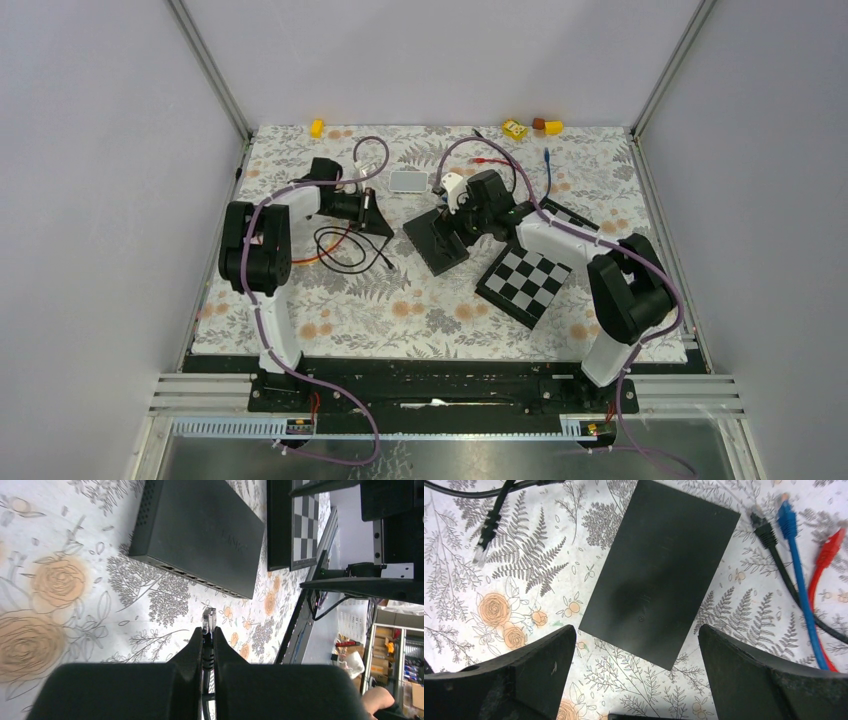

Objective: Pull the plug from the switch port
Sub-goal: Pull the connector from the switch port, then place the connector at the center of the board.

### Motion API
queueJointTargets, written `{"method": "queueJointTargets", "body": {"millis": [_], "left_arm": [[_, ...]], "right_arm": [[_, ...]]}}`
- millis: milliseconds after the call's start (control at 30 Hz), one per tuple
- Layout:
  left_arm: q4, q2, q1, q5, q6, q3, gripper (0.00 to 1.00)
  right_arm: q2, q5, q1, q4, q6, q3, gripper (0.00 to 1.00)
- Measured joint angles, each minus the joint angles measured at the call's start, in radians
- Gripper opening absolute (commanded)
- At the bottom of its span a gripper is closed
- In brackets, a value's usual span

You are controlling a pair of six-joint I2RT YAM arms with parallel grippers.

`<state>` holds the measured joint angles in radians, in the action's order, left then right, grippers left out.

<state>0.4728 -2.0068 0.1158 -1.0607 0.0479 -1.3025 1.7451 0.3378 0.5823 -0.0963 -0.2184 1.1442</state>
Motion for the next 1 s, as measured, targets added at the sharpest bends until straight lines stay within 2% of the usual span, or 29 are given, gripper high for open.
{"method": "queueJointTargets", "body": {"millis": [433, 1000], "left_arm": [[-0.006, 0.066, -0.048, -0.013, -0.070, -0.084, 0.00], [-0.162, 0.087, -0.129, -0.003, -0.244, -0.200, 0.00]], "right_arm": [[-0.049, 0.021, -0.023, -0.003, -0.018, -0.014, 1.00], [-0.050, 0.024, -0.058, -0.004, -0.018, -0.014, 1.00]]}}
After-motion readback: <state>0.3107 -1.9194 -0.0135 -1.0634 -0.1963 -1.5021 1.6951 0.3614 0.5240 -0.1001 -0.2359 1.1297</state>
